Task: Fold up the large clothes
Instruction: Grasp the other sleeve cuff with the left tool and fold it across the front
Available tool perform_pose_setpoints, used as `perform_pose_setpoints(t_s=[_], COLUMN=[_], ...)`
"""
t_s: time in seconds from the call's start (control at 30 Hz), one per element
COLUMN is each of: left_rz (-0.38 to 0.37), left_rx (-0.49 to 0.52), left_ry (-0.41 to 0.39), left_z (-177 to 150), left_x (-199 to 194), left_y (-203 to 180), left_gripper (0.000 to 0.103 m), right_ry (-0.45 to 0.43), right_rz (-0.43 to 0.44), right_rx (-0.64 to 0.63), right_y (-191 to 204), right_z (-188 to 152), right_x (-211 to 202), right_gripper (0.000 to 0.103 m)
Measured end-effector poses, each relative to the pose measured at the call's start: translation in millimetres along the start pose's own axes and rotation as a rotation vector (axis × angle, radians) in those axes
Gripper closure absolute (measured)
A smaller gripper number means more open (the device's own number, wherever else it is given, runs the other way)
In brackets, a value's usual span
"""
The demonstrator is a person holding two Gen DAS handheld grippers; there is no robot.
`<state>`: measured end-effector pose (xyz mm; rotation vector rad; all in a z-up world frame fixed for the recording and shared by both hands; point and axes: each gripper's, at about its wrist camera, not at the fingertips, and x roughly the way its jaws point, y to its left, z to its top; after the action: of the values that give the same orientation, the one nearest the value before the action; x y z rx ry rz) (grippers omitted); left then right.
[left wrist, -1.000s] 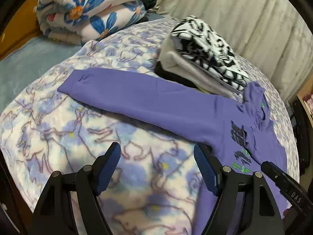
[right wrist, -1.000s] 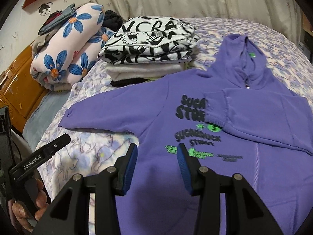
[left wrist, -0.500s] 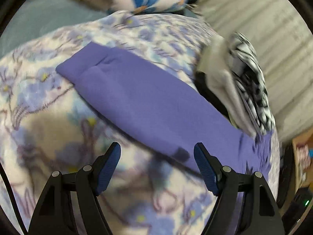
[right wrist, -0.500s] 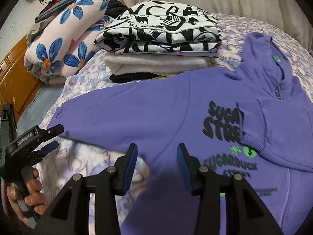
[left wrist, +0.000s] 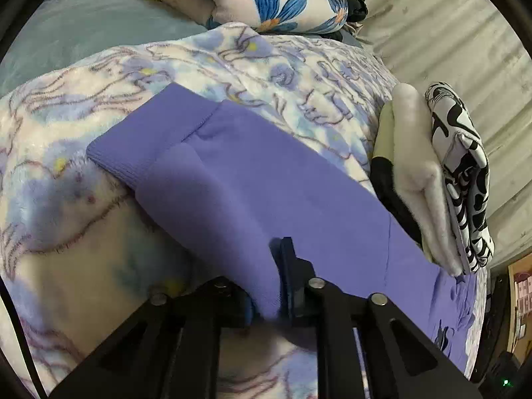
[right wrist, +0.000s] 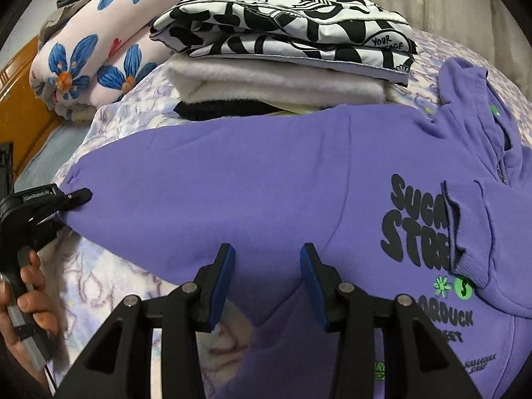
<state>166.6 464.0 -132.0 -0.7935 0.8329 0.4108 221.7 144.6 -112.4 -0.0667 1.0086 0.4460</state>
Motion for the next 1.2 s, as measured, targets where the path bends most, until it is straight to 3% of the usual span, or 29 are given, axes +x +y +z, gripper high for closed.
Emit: perform_pose_setpoints(t_s=[0.2,0.33,0.43,0.53,0.63,0.73,0.83,0.93,1.0,1.07,1.1,1.2], left_rz=[0.020,-0.056,-0.123,-0.203,-0.228,-0.238,-0.201,-0.157,-0.146,-0.160,-0.173,-0.196], left_rx=[0.137,0.278,0.398,0.519,0.635,0.720,0.775,0.802,0.806,0.782,0.767,0.733], left_ry=[-0.140,-0.226,-0.242,-0.221,-0.180,-0.071,0.048,0.143,0.174,0.196,0.200,0.212], left_z=[-5,-23,-51,-91,-138,-188,-231,-263,-272,-275,-273,-262], left_x=[-52,-100,-126,-135,-128,-101,-66,-38,-32,-34,-38,-46], left_y=[-50,-116,-170,-225,-270,-301,-314,-316,-312,-308,-305,-297], left_gripper=[0.096,0.096,0.096,0.096,0.096,0.095,0.093,0.078,0.052,0.036,0.031,0.030], right_ry=[-0.008,-0.041,-0.068,-0.099,-0.123,-0.135,-0.119,-0.102,-0.093,-0.087,-0.086,-0.090], right_rz=[0.067,0.089,0.090,0.071,0.036,-0.006,-0.038,-0.040,-0.033,-0.015,-0.006,0.015], right_rx=[0.065,0.112,0.153,0.203,0.264,0.317,0.379,0.420,0.433,0.439,0.439,0.430], right_y=[-16,-36,-62,-96,-134,-169,-205,-226,-232,-237,-238,-237], right_z=[-3,-12,-25,-39,-55,-71,-90,-103,-107,-112,-113,-113], right_x=[-25,-55,-82,-109,-132,-147,-154,-154,-152,-152,-152,-152], right_gripper=[0.061,0.061,0.061,0.061,0.061,0.061,0.061,0.061,0.061,0.061,0.061,0.061])
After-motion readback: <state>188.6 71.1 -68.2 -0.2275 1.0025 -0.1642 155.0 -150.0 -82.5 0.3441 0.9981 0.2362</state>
